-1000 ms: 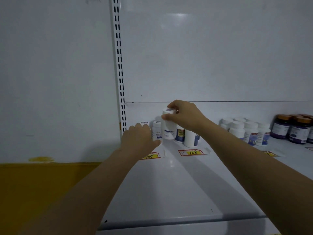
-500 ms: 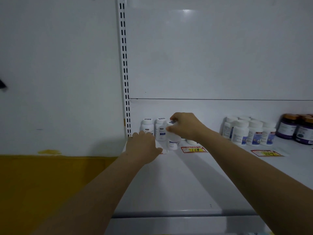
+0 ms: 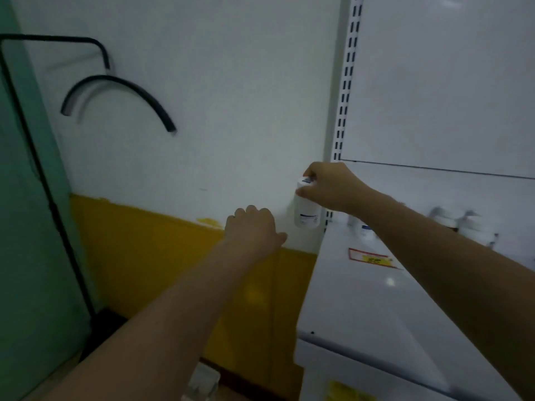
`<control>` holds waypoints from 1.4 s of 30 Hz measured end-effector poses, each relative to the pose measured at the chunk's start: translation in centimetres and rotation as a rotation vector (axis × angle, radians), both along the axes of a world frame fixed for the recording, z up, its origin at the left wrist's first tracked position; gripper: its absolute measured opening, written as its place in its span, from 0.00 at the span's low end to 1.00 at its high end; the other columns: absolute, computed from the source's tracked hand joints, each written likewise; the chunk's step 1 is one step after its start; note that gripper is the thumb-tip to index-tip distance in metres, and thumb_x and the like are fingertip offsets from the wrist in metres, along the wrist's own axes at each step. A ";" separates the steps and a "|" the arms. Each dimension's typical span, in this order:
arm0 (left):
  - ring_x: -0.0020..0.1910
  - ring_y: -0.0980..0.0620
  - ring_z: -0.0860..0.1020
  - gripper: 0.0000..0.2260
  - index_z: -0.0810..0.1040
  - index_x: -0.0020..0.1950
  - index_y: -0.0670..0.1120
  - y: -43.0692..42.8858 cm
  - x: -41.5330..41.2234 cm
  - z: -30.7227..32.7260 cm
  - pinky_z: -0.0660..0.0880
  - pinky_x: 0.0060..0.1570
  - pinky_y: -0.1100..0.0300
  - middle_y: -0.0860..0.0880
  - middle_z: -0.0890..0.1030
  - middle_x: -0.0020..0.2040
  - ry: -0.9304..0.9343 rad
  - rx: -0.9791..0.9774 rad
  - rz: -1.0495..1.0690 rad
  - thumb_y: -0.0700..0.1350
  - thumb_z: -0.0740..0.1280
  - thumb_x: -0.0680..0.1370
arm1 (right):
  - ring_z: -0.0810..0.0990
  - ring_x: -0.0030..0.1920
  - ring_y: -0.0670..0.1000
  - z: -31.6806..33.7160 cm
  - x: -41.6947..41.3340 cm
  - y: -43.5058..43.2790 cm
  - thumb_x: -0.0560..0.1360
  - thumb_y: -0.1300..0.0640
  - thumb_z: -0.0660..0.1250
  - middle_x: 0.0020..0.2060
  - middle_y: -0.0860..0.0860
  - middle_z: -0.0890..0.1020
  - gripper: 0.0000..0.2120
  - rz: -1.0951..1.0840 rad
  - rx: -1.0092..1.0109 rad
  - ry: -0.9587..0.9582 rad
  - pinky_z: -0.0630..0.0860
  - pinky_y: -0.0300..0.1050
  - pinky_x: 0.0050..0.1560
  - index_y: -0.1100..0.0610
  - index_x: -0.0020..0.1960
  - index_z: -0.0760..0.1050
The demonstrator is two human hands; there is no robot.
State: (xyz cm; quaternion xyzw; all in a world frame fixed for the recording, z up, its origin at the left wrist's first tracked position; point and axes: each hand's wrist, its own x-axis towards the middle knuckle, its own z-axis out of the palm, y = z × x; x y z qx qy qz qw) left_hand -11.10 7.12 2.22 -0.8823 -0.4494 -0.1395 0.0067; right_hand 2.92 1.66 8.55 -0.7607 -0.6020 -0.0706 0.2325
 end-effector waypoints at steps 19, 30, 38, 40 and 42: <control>0.58 0.42 0.72 0.20 0.71 0.57 0.42 18.6 -19.4 -11.2 0.70 0.55 0.50 0.42 0.73 0.58 0.071 -0.175 0.268 0.58 0.60 0.79 | 0.77 0.56 0.58 -10.5 -19.8 23.6 0.76 0.57 0.66 0.58 0.60 0.77 0.17 0.265 -0.213 0.154 0.74 0.47 0.46 0.67 0.60 0.72; 0.58 0.43 0.71 0.20 0.70 0.56 0.42 30.5 -18.3 -24.4 0.69 0.55 0.52 0.42 0.73 0.57 0.084 -0.269 0.353 0.59 0.60 0.78 | 0.76 0.54 0.59 -23.7 -18.3 38.9 0.76 0.55 0.67 0.54 0.59 0.77 0.17 0.363 -0.370 0.195 0.69 0.47 0.43 0.63 0.60 0.72; 0.57 0.42 0.71 0.19 0.70 0.57 0.42 38.8 -17.7 -36.1 0.68 0.54 0.52 0.42 0.73 0.56 0.060 -0.329 0.331 0.57 0.59 0.78 | 0.75 0.55 0.61 -37.8 -16.8 47.3 0.76 0.64 0.66 0.60 0.60 0.73 0.17 0.315 -0.502 0.299 0.75 0.56 0.52 0.63 0.64 0.71; 0.57 0.40 0.71 0.19 0.71 0.59 0.41 40.6 -17.4 -40.6 0.68 0.53 0.51 0.40 0.74 0.56 0.048 -0.363 0.311 0.56 0.61 0.78 | 0.75 0.55 0.60 -42.8 -16.3 48.9 0.76 0.64 0.66 0.61 0.59 0.73 0.18 0.301 -0.534 0.301 0.75 0.57 0.54 0.61 0.65 0.70; 0.54 0.39 0.73 0.19 0.72 0.58 0.39 41.8 -17.0 -45.9 0.69 0.50 0.49 0.39 0.75 0.54 0.030 -0.411 0.270 0.54 0.63 0.78 | 0.74 0.57 0.60 -48.6 -15.8 50.1 0.76 0.65 0.66 0.62 0.59 0.73 0.19 0.266 -0.548 0.330 0.74 0.56 0.55 0.60 0.66 0.70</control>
